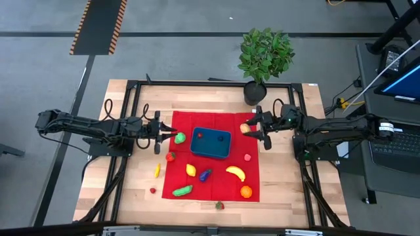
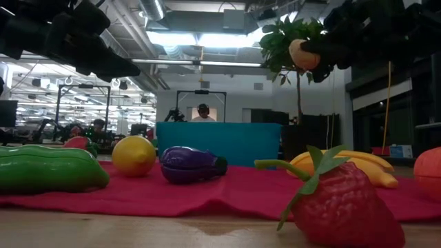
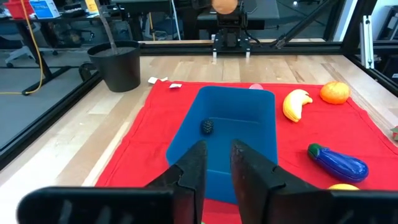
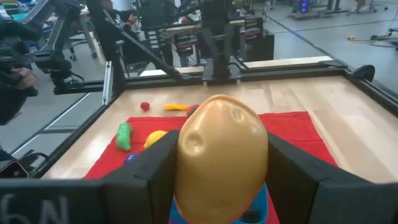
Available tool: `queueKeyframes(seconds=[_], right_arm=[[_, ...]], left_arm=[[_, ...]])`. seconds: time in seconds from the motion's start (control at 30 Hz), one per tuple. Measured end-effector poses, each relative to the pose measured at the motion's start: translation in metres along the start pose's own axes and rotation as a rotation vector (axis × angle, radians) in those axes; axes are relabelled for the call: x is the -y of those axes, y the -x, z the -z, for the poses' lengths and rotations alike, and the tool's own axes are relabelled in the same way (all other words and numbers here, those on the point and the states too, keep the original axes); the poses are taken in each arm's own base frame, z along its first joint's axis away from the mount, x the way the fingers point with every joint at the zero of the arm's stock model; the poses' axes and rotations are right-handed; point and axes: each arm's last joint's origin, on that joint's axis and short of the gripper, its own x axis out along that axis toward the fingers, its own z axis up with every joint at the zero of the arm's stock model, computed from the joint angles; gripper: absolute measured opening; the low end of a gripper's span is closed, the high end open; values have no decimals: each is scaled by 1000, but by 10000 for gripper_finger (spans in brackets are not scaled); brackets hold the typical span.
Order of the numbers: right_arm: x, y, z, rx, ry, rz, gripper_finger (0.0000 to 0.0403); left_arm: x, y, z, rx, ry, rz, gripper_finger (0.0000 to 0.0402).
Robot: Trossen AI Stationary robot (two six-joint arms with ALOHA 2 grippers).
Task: Pick and placing Produce into tupperware
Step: Put the brown potato into the blue bin
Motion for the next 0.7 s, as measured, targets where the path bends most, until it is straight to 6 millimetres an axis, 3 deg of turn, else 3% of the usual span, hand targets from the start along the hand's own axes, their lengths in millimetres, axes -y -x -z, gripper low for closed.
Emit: queueKeyframes(seconds=[0.7], right_arm=[[3,-3,-1,29,-44,53,199]], left_arm=[[0,0,0,0,0,0,18]])
